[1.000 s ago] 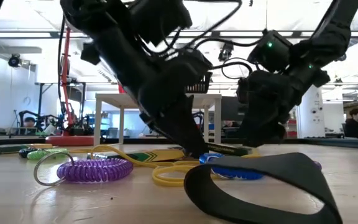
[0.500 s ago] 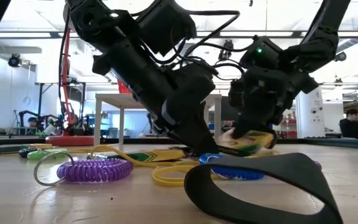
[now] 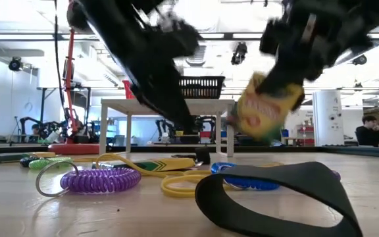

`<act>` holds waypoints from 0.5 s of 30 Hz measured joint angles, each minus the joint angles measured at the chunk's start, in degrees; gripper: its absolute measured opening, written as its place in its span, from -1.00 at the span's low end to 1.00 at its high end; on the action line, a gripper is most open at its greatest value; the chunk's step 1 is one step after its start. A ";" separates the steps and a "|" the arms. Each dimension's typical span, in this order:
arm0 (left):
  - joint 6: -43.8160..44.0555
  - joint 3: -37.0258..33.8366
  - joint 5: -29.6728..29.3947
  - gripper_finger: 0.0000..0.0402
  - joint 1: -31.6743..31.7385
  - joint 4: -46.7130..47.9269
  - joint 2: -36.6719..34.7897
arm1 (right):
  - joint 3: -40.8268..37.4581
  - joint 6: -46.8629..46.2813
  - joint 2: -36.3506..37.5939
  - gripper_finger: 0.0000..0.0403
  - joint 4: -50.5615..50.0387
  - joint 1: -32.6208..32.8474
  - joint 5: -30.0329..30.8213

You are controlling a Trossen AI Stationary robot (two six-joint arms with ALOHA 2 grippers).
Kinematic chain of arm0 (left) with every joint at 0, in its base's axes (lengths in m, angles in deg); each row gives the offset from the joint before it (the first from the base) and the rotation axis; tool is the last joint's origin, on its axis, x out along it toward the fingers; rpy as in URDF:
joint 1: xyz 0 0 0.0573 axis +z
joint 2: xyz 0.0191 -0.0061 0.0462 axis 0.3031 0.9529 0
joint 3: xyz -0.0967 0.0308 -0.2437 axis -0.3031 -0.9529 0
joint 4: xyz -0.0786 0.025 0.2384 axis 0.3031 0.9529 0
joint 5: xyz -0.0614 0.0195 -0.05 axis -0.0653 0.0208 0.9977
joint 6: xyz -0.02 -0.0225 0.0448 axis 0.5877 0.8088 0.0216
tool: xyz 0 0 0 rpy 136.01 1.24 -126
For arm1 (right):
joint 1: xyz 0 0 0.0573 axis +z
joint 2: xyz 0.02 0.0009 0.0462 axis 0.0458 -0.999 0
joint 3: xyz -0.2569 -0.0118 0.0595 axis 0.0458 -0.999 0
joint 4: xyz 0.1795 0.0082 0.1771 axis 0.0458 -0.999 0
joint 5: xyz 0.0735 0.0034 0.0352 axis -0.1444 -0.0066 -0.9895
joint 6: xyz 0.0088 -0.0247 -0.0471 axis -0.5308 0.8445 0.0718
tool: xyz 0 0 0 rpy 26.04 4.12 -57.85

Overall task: Pick & Place Office Desk Supplies
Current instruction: Put the right crayon box into the black bin on the shelf

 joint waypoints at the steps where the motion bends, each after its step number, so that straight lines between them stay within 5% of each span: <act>1: 0.43 -0.04 -2.57 -0.42 -1.51 2.56 -1.76 | 0.80 0.87 1.31 -0.88 0.09 1.54 2.98; 10: 4.35 -7.23 -37.96 -0.42 -16.74 4.42 -14.99 | 15.67 14.43 5.95 -0.80 -1.35 3.31 25.22; 15: 6.00 -15.95 -44.59 -0.42 -20.15 -5.69 -19.44 | 28.19 15.00 1.80 -0.84 -14.51 -6.37 29.43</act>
